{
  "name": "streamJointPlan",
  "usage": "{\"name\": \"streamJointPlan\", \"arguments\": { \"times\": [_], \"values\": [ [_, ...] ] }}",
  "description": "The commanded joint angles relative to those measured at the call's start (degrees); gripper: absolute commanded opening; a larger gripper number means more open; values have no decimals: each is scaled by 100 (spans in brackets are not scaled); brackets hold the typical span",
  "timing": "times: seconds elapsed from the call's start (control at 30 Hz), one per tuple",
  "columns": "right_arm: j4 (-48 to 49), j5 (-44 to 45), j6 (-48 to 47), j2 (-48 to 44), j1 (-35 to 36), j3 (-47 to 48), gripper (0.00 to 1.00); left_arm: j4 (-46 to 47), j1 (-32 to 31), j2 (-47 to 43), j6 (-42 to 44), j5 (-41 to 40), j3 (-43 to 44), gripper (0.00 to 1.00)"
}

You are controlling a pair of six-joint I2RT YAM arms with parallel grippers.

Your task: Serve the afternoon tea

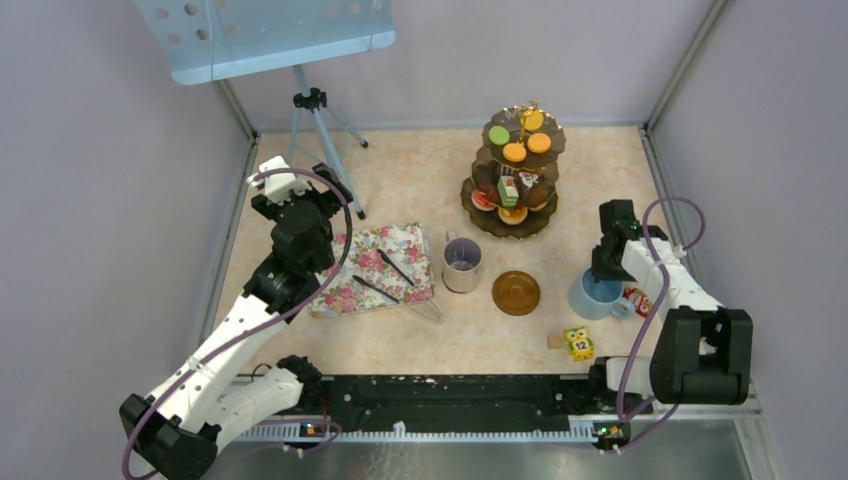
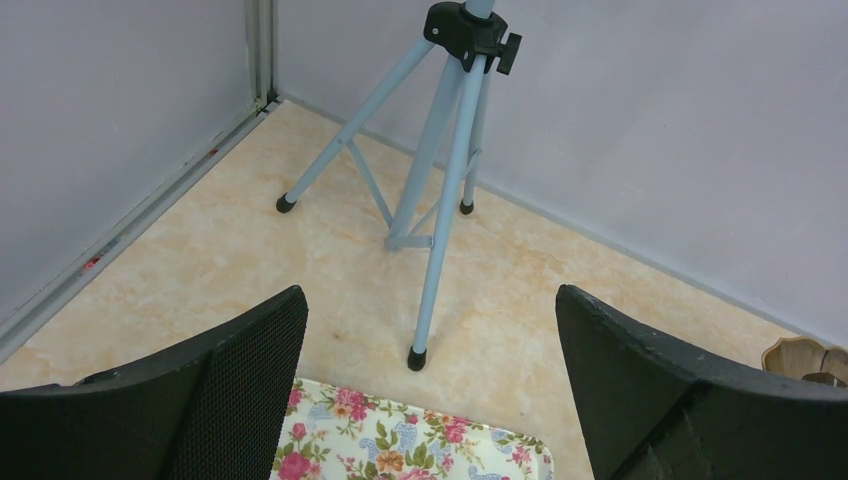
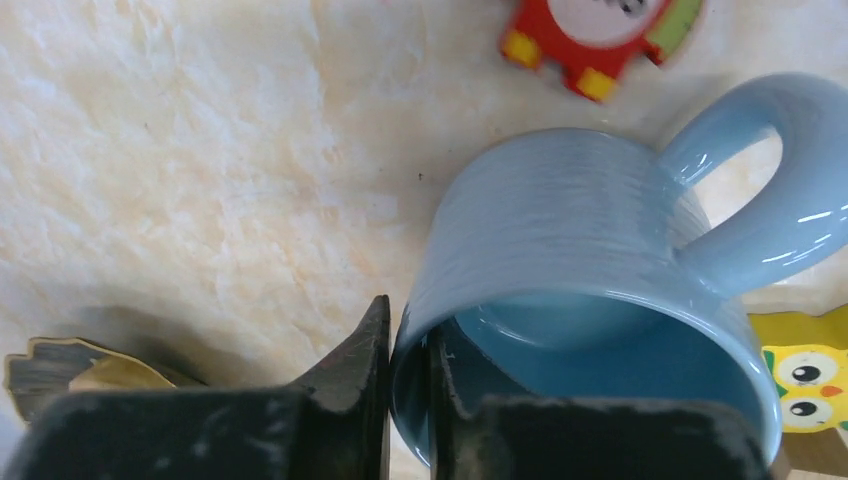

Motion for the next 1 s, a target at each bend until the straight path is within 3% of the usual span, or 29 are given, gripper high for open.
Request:
{"name": "streamJointPlan", "arguments": {
  "times": [0.0, 0.17, 0.23, 0.33, 0.47, 0.6, 0.73, 0.97],
  "values": [
    [218, 20, -933, -151, -62, 162, 0, 206, -19, -60, 79, 0, 61, 99],
    [787, -367, -3842, -293, -20, 651, 0, 214, -23, -51, 81, 25, 57, 99],
    [352, -540, -4947, -259, 136, 1089, 0, 215, -19, -52, 96, 2, 64, 99],
    [-88, -71, -6017, -253, 894, 1368, 0, 223, -22, -48, 103, -44, 56, 99],
    [-448, -254, -6448, -251, 1799, 1460, 0, 210, -24, 35, 103, -3, 64, 99],
    [-731, 379, -6199, -254, 3139, 1625, 0, 191, -20, 63, 81, 17, 75, 99],
    [-556, 424, -5828, -227, 4072, 1522, 0, 180, -24, 63, 68, 41, 74, 99],
    [494, 63, -5796, -36, 4593, 1191, 0, 162, -19, 34, 37, 78, 80, 99]
  ]
}}
